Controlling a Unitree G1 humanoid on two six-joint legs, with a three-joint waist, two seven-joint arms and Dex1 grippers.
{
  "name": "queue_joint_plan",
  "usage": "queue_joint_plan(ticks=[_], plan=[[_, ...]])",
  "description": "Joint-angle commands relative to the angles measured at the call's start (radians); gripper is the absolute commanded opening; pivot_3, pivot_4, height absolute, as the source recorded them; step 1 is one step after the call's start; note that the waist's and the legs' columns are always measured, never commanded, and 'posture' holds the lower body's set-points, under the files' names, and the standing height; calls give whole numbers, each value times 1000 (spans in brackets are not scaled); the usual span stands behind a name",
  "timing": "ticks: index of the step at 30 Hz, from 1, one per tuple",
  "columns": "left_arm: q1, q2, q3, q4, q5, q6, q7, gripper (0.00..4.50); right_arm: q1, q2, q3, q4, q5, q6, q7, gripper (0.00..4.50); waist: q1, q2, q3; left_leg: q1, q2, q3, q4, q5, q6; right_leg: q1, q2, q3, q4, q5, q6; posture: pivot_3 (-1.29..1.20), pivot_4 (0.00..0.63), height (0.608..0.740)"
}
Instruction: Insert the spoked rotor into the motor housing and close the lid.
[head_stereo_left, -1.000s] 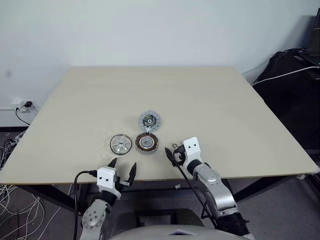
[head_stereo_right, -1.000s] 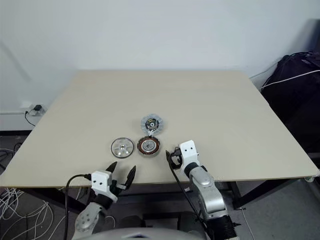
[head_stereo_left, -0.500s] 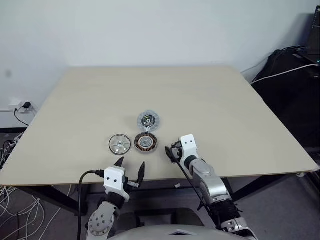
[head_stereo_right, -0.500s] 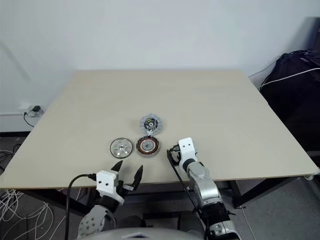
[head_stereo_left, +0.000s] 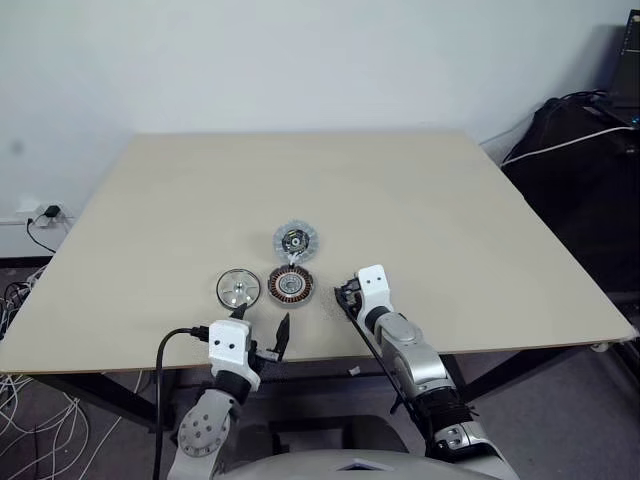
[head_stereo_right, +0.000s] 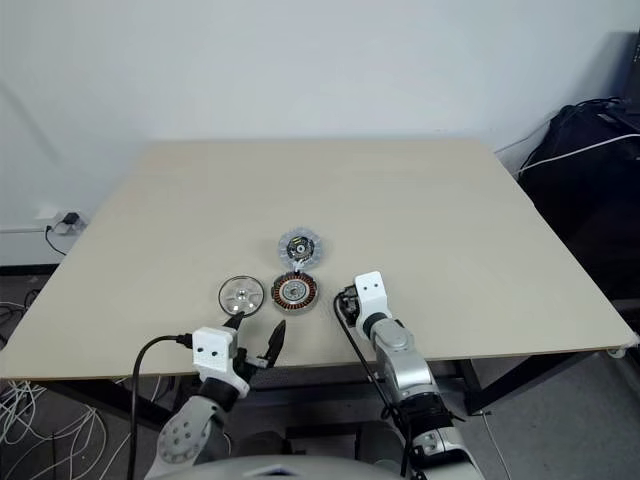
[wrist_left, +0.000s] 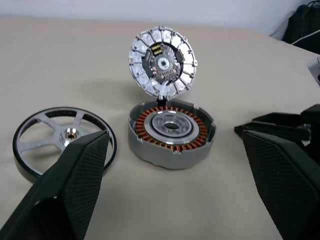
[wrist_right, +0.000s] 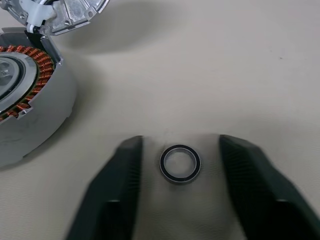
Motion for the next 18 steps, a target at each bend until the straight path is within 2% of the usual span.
queue_joint_plan(ticks=[1,3,12,18], plan=[[-25,-7,-4,24,0,-24,4,4500,-8,8,-6,-22,2,-12,3,1327,0,0,0,0,0,0,0,0,0,0,0,0,0,0,0,0,0,740],[-35,-4,3,44,-4,-33,3,4500,-5,8,-7,-29,3,-10,2,707,0,0,0,0,0,0,0,0,0,0,0,0,0,0,0,0,0,740],[-88,17,116,290,-16,-235,8,4500,32,8,11,-167,11,11,22,693,1,0,0,0,0,0,0,0,0,0,0,0,0,0,0,0,0,740],[-81,46,201,416,-89,-373,-65,4500,18,19,30,-257,15,41,38,693,2,0,0,0,0,0,0,0,0,0,0,0,0,0,0,0,0,740]])
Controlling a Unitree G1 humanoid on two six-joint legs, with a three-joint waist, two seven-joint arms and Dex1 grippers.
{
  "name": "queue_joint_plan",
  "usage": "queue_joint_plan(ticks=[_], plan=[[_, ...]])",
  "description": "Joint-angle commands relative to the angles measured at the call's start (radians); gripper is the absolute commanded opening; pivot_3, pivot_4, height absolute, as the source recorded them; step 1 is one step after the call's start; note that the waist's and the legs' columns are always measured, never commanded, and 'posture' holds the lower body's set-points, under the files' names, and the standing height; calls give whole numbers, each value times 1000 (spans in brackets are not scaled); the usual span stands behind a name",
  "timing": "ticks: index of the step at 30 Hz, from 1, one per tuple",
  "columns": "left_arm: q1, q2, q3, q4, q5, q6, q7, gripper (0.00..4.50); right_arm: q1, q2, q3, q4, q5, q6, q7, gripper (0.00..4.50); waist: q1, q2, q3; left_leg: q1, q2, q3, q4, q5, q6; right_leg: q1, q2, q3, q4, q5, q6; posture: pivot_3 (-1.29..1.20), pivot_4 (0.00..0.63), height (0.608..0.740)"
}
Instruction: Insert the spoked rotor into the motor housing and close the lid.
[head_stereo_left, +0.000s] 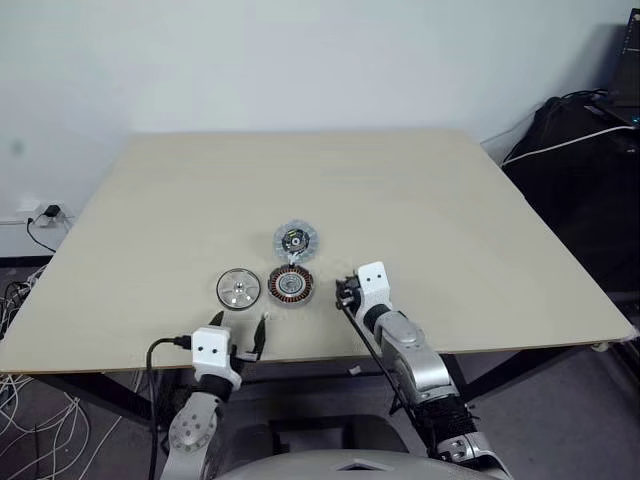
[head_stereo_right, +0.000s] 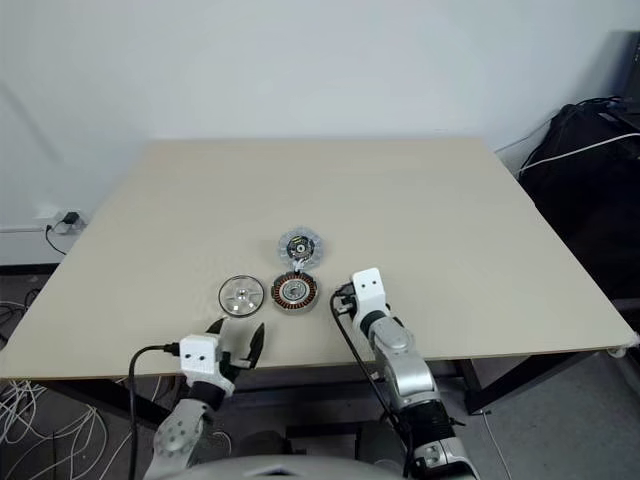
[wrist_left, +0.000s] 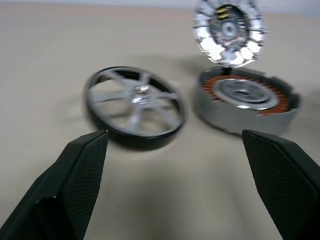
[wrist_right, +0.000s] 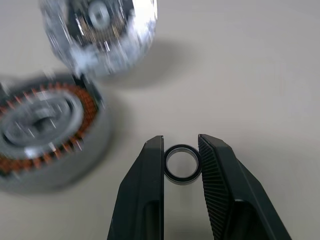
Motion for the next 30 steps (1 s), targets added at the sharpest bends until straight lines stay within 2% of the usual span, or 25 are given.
queue_joint_plan(ticks=[1,9,18,30], plan=[[-13,13,23,48,-42,-81,-58,4500,-36,17,19,-71,10,19,15,693,0,0,0,0,0,0,0,0,0,0,0,0,0,0,0,0,0,740],[-45,33,33,147,-67,-135,-156,4500,-96,48,83,-47,2,50,58,693,-1,0,0,0,0,0,0,0,0,0,0,0,0,0,0,0,0,740],[-62,59,17,154,-83,-128,-265,4500,-162,73,131,68,-16,23,82,693,-1,-1,0,0,0,1,0,0,0,0,0,0,0,0,0,0,0,740],[44,69,-98,-112,-42,-14,-278,4500,-220,104,156,215,-43,-33,99,693,-7,0,0,0,0,1,0,0,-1,0,0,0,1,0,0,0,0,740]])
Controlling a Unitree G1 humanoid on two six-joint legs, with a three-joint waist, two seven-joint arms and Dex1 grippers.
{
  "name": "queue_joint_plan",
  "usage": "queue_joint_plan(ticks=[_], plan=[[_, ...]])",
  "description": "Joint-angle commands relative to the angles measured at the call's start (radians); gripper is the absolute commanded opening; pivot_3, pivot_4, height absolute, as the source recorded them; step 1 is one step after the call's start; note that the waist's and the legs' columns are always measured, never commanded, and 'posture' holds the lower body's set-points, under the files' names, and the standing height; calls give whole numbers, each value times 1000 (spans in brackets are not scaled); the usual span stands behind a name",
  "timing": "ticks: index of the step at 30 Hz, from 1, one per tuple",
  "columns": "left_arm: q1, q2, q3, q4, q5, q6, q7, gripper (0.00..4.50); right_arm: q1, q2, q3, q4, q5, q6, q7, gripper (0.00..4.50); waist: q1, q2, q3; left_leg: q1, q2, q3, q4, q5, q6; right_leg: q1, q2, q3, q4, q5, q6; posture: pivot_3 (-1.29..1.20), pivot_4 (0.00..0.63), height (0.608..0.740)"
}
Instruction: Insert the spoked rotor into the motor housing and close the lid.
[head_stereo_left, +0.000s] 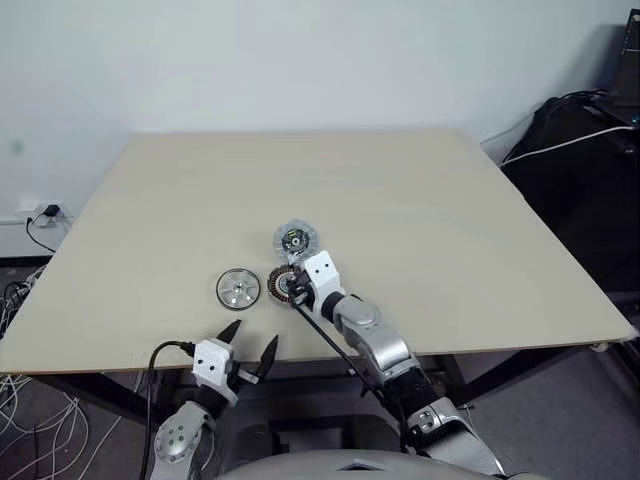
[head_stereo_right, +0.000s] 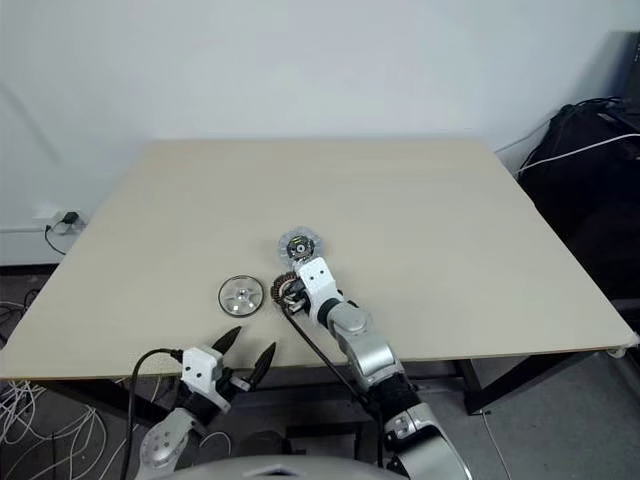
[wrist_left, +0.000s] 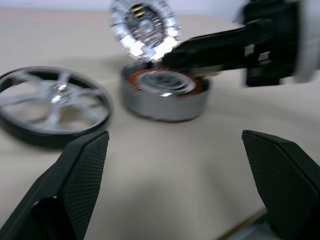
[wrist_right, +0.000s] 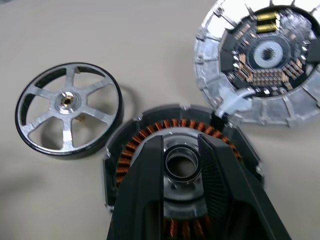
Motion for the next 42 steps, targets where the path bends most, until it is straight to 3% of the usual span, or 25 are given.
queue_joint_plan(ticks=[1,10,32,33,41,42], plan=[[34,6,-33,-124,17,34,18,4500,-41,18,-3,17,-6,-40,5,693,-1,0,0,0,0,0,0,0,0,0,0,0,0,0,0,0,0,740],[101,13,-74,-248,34,92,56,4500,-86,40,-12,114,-13,-75,9,693,-3,1,1,0,0,0,0,0,0,0,0,0,0,0,0,0,0,740],[-54,18,-27,-88,-8,102,34,4500,-108,34,-42,166,-21,-98,12,693,-14,1,1,0,0,0,0,0,-1,0,0,0,0,0,0,0,0,740],[-63,21,-21,-78,-14,103,30,4500,-108,35,-42,166,-22,-97,13,1404,-13,1,1,0,0,0,0,1,-1,0,0,0,0,0,0,0,0,740],[-75,22,-1,-15,-28,64,1,4500,-97,46,-37,138,-16,-95,36,3856,-18,1,1,0,0,0,0,1,-1,0,1,0,1,1,1,0,0,740],[-75,22,1,-8,-29,58,-1,4500,-95,47,-36,130,-14,-95,43,3856,-18,1,1,0,0,0,0,1,-1,0,1,0,1,1,1,0,0,740]])
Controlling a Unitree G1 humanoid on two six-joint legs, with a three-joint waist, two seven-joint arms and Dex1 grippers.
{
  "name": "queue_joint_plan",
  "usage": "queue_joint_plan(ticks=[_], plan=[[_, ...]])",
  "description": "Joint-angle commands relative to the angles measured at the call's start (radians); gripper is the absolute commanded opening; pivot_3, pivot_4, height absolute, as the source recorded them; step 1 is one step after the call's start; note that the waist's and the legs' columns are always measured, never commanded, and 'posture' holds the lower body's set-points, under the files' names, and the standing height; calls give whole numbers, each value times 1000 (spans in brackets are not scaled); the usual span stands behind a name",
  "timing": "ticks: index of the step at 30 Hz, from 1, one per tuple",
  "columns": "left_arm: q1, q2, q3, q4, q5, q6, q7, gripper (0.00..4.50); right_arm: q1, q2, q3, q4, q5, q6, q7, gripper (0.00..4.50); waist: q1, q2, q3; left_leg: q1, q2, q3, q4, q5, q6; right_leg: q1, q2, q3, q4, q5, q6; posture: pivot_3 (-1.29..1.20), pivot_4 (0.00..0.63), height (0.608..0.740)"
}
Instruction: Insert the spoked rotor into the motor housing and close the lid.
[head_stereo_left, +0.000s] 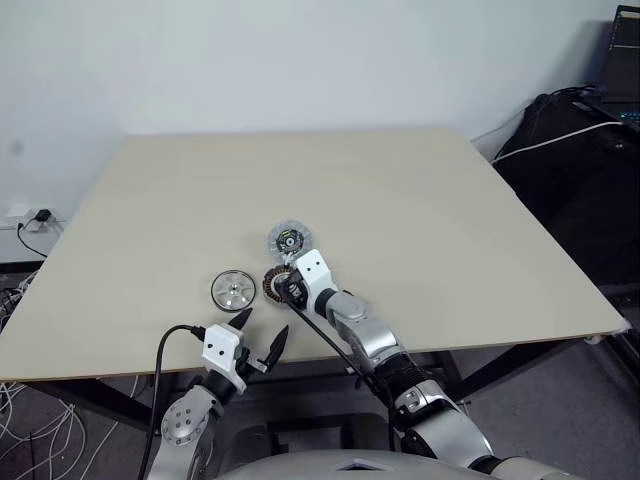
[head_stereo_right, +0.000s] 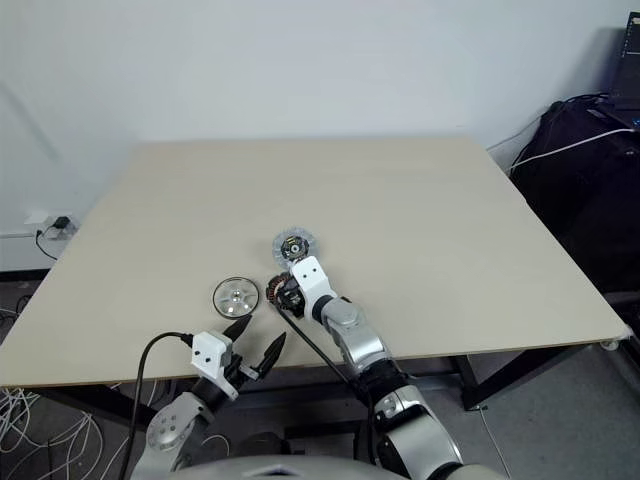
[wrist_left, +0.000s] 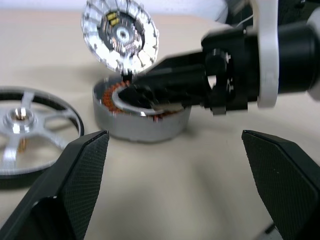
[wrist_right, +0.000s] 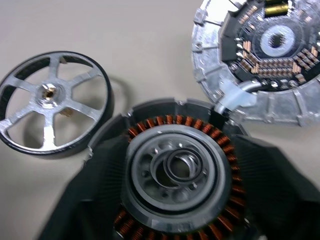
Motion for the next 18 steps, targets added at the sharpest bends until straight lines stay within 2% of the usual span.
queue_joint_plan(ticks=[1,9,12,18], plan=[[-9,2,16,11,-13,-44,-14,4500,-7,12,-3,-65,15,-12,24,3856,1,0,0,0,0,0,0,0,0,0,0,0,0,0,0,0,0,740],[4,-24,49,23,25,-117,52,4500,19,10,-6,-172,40,12,48,3856,1,0,0,0,0,0,0,0,0,0,0,0,0,0,0,0,0,740],[-6,-33,78,27,43,-134,104,4500,26,6,-9,-204,48,23,44,3243,3,0,0,0,0,0,0,0,0,0,0,0,0,0,0,0,0,740],[-3,-17,105,45,38,-131,105,4500,34,-4,-16,-224,51,39,33,1299,3,0,0,0,0,0,0,0,0,0,0,0,0,0,0,0,0,740]])
